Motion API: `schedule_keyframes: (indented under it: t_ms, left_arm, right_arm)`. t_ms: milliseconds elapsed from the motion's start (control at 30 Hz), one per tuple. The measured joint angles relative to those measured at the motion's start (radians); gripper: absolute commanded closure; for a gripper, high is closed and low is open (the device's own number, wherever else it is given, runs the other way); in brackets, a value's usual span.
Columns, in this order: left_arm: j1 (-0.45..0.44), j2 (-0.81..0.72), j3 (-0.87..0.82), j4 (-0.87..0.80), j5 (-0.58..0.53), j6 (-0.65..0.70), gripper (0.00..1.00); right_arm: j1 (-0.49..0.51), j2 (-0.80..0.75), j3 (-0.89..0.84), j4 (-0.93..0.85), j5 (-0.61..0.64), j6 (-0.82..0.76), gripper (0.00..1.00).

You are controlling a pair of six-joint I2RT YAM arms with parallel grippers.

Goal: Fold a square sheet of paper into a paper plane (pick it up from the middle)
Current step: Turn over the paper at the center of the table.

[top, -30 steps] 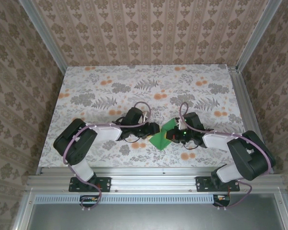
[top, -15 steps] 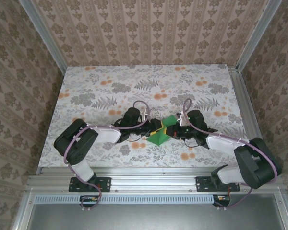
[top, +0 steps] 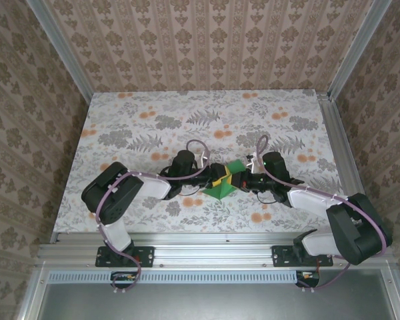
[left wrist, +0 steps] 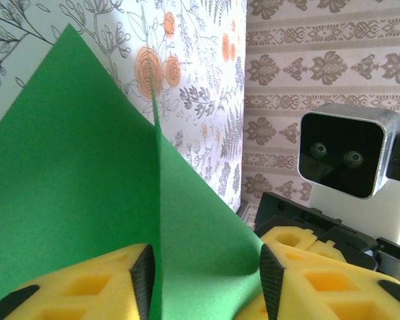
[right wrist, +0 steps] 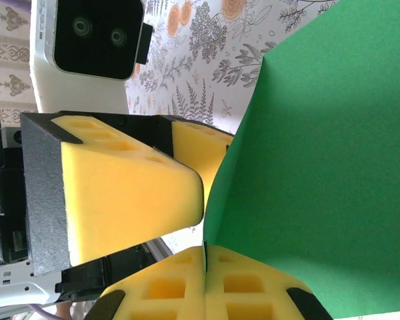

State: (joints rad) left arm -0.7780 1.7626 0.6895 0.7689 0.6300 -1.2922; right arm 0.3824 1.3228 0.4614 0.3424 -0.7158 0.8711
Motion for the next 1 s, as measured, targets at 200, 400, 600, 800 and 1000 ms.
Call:
schedule_keyframes:
  t_ms: [200,400,600,800,1000]
  left_arm:
    - [0.000,0.000,0.007,0.002,0.023,-0.003,0.74]
    - [0.002,0.000,0.013,-0.006,0.035,0.003,0.83]
    - [0.014,0.000,0.015,-0.047,0.037,0.025,0.87]
    - [0.014,0.000,0.035,-0.093,0.038,0.048,0.92]
    - [0.018,0.000,0.039,-0.096,0.037,0.056,0.92]
  right_arm:
    - [-0.005,0.000,-0.011,0.003,0.000,0.000,0.99]
    - [-0.013,0.000,-0.017,0.008,0.000,0.000,0.97]
    - [-0.019,0.000,-0.031,0.010,0.000,0.004,0.76]
    - [-0.028,-0.032,-0.047,0.004,0.002,0.019,0.65]
    - [-0.038,-0.089,-0.086,-0.002,0.005,0.049,0.49]
